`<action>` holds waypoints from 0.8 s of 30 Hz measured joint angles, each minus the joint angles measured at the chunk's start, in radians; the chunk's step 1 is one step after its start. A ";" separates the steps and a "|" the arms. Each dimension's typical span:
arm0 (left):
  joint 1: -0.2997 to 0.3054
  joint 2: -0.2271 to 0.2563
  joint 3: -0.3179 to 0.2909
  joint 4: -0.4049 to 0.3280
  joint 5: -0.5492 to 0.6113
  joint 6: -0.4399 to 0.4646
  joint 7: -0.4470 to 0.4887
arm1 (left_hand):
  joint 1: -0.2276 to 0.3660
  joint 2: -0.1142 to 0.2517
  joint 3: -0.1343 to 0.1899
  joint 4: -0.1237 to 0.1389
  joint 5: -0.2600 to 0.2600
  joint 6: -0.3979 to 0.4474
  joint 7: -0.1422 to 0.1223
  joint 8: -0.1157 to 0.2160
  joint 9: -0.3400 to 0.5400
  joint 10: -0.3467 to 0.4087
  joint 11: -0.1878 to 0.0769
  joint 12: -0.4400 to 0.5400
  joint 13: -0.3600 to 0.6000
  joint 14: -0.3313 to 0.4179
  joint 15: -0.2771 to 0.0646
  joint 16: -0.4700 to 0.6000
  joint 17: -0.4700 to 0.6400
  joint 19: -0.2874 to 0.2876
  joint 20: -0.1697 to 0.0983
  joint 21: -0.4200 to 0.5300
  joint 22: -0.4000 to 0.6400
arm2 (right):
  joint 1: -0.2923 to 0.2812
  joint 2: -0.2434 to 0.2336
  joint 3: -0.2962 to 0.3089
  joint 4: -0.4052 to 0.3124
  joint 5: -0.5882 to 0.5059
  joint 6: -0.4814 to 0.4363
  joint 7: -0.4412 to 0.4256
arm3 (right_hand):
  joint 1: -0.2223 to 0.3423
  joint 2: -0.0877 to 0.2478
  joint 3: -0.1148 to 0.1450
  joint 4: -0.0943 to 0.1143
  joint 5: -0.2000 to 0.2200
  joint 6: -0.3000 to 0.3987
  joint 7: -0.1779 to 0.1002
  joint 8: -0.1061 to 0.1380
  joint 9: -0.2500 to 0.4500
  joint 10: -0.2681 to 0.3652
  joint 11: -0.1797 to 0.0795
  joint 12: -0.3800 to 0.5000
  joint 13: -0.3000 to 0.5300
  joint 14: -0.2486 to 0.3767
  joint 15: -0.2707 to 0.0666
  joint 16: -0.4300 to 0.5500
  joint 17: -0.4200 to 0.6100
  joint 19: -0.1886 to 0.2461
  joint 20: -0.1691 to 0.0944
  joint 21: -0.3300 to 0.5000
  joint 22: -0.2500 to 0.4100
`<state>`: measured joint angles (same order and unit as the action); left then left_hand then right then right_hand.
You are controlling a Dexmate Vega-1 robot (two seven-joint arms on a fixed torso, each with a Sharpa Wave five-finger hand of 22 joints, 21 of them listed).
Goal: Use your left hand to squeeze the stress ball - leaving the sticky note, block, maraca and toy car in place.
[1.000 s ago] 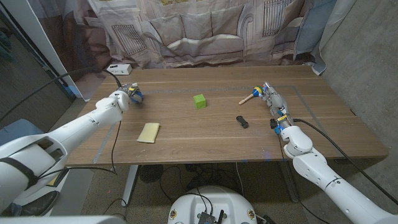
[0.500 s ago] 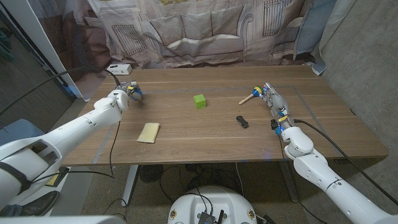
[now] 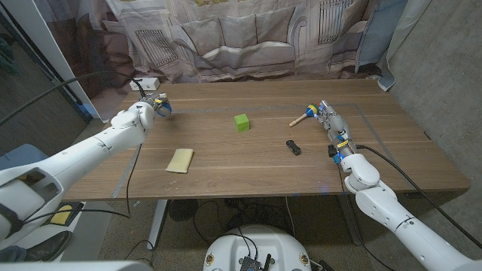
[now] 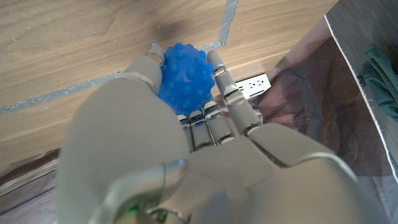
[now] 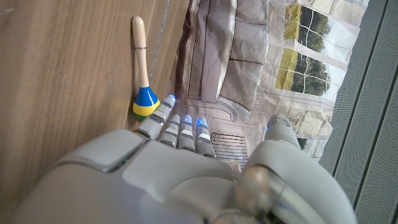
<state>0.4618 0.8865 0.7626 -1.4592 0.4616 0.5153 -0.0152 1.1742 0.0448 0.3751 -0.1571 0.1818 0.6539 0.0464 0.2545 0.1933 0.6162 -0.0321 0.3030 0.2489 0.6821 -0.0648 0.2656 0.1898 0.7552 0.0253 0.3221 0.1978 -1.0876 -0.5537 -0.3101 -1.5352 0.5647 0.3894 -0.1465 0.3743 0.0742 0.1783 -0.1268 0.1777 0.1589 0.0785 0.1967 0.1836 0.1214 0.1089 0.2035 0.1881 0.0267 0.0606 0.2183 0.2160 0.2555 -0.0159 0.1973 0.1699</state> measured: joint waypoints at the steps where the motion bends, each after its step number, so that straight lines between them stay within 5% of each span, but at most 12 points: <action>1: -0.001 0.002 0.000 -0.005 0.004 0.002 -0.004 | 0.000 0.000 -0.001 0.001 0.000 0.000 0.000 0.000 0.000 0.000 0.000 0.000 0.000 0.000 0.000 0.000 0.000 0.000 0.000 0.000 0.000 | 0.000 0.000 0.000 0.000 0.000 0.000 0.000 | 0.000 0.000 0.000 0.000 0.000 0.000 0.000 0.000 0.000 0.000 0.000 0.000 0.000 0.000 0.000 0.000 0.000 0.000 0.000 0.000 0.000; 24: -0.010 0.038 -0.020 -0.117 0.118 0.042 -0.089 | -0.006 0.005 -0.013 -0.002 0.008 -0.004 -0.011 -0.011 0.000 -0.004 -0.004 -0.009 0.005 -0.026 0.001 -0.015 0.000 -0.018 -0.012 -0.004 0.000 | -0.008 -0.003 0.006 -0.009 0.003 0.002 -0.001 | -0.005 0.005 0.000 0.000 0.000 0.007 0.000 0.000 0.000 0.006 0.006 0.000 0.005 0.000 0.000 0.000 0.000 0.000 0.000 0.000 0.000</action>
<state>0.4514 0.9240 0.7423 -1.5762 0.5791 0.5569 -0.1040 1.1684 0.0503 0.3623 -0.1588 0.1894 0.6494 0.0358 0.2436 0.1932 0.6125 -0.0358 0.2939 0.2535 0.6564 -0.0639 0.2504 0.1899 0.7376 0.0133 0.3176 0.1977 -1.0960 -0.5568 -0.3041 -1.5445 0.5682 0.3915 -0.1480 0.3695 0.0789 0.1783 -0.1268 0.1777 0.1662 0.0784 0.1967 0.1836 0.1269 0.1145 0.2035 0.1933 0.0267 0.0606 0.2183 0.2159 0.2555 -0.0159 0.1973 0.1699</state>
